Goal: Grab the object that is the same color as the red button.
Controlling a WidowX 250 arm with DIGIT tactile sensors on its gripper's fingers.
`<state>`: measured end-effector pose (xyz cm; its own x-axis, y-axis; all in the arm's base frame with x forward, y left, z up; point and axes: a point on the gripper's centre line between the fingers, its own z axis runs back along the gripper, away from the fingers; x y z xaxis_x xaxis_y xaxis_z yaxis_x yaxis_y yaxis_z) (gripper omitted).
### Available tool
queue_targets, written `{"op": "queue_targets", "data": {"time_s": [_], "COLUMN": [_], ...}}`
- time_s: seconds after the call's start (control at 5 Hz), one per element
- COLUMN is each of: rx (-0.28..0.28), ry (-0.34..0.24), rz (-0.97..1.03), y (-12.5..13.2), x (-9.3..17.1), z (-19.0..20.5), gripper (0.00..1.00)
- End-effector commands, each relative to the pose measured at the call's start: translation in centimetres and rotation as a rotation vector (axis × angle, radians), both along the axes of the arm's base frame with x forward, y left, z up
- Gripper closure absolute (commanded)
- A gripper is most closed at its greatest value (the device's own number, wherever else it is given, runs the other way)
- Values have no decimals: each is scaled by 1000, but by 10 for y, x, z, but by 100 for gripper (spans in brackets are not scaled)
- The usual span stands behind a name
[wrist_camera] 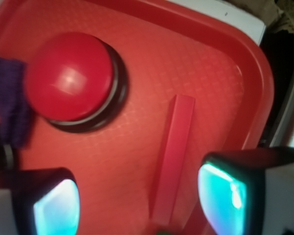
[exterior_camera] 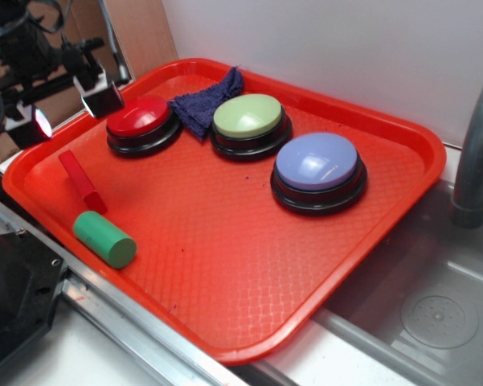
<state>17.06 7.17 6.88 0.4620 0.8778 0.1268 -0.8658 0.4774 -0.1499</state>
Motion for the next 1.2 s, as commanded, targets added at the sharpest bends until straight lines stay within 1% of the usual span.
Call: {"op": "queue_targets", "data": {"time_s": [0.0, 0.2, 0.4, 0.6, 0.8, 1.0], "rx": [47, 71, 92, 94, 119, 117], "ry": [2, 12, 19, 39, 29, 22], "rz": [24, 42, 33, 38, 59, 64], "y": [6, 11, 9, 10, 13, 16], "x": [-8, -7, -6, -3, 2, 7], "z": [-29, -44, -51, -61, -66, -65], "gripper": [0, 0, 0, 0, 100, 100]}}
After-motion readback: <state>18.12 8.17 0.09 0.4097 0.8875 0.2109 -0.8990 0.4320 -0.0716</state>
